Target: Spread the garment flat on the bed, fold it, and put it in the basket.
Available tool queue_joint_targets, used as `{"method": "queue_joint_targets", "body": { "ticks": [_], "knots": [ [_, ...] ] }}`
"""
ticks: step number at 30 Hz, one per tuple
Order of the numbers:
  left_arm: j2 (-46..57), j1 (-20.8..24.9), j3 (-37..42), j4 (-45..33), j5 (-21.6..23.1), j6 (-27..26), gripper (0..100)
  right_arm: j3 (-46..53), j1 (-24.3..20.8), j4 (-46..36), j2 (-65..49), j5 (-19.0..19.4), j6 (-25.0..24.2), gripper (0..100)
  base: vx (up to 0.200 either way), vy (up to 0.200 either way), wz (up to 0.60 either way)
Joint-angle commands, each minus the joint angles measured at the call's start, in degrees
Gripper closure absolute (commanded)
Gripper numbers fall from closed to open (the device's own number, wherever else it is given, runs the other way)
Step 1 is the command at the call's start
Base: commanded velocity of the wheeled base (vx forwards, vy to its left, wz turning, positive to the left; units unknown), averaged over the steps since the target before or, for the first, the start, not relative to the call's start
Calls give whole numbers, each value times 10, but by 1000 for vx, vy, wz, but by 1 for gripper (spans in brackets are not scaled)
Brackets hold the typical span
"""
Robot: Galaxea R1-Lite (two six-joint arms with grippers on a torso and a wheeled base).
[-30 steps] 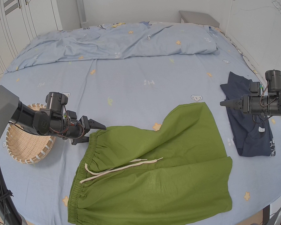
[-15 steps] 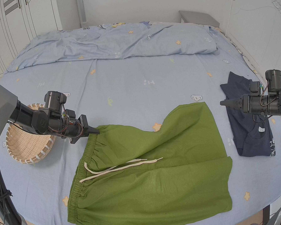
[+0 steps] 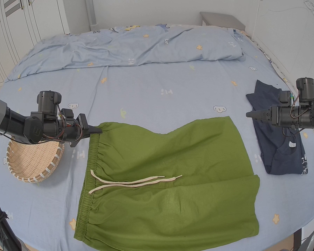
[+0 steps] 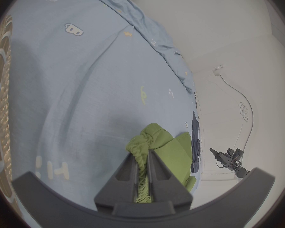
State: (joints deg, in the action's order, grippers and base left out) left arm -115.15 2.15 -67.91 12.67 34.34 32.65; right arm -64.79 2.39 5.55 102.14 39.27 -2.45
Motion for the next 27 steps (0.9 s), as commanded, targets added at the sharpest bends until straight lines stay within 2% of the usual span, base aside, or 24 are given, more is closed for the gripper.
{"method": "queue_joint_targets", "body": {
  "ticks": [1, 11, 15, 27],
  "knots": [
    [12, 2, 5, 0, 0, 0, 100, -2, 2, 0, 3, 0, 0, 0, 0, 0, 0],
    [12, 4, 7, 1, -1, -1, 100, -152, -12, -15, 121, 0, -3, 0, 0, 0, 0],
    [17, 3, 8, 1, 0, -3, 100, -216, -20, -14, 204, -2, -4, 0, 0, 0, 0],
    [15, 0, 8, 3, 0, -7, 100, -246, -30, 37, 284, -2, -8, 0, 0, 0, 0]
  ]
}}
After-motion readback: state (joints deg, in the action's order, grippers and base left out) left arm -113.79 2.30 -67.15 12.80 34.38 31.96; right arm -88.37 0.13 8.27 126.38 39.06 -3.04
